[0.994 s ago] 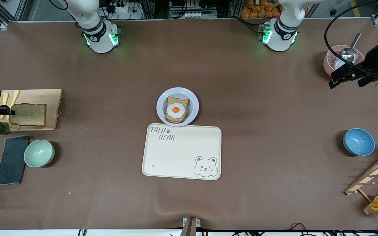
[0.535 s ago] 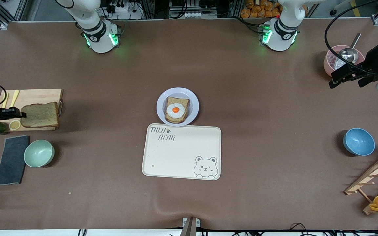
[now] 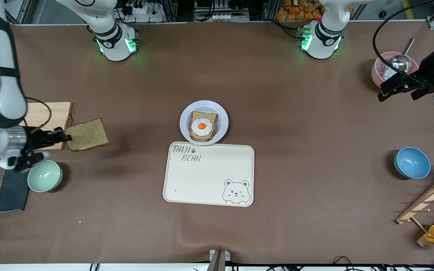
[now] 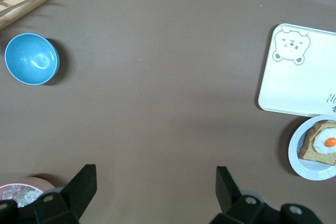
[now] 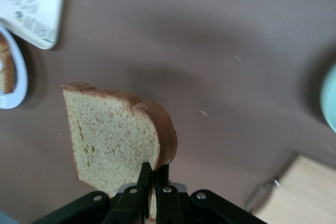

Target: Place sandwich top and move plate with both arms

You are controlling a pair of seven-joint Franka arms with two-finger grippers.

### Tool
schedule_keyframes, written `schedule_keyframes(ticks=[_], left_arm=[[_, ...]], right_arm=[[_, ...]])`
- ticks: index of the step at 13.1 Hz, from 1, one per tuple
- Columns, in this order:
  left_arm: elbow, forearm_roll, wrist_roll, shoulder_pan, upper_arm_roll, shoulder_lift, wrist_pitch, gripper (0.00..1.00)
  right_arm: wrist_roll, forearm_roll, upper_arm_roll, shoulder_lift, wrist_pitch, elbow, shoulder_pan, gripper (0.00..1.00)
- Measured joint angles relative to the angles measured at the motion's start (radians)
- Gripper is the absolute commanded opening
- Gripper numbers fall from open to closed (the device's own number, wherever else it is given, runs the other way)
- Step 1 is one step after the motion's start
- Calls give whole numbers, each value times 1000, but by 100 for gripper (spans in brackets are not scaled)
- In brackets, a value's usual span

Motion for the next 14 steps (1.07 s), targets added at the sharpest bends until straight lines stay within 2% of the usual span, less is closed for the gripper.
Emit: schedule_keyframes(ticks=[4, 8, 12, 14], left_arm=[[0, 0, 0, 1, 0, 0, 0, 100], [0, 0, 0, 1, 0, 0, 0, 100], [0, 0, 0, 1, 0, 0, 0, 100], [0, 0, 0, 1, 0, 1, 0, 100]], right_arm=[[-6, 27, 2, 2, 12, 46, 198, 0], [-142, 41, 1, 29, 45, 59, 378, 0], [-349, 41, 0, 113, 56, 97, 458, 0], [-458, 47, 0, 168, 108, 111, 474, 0]])
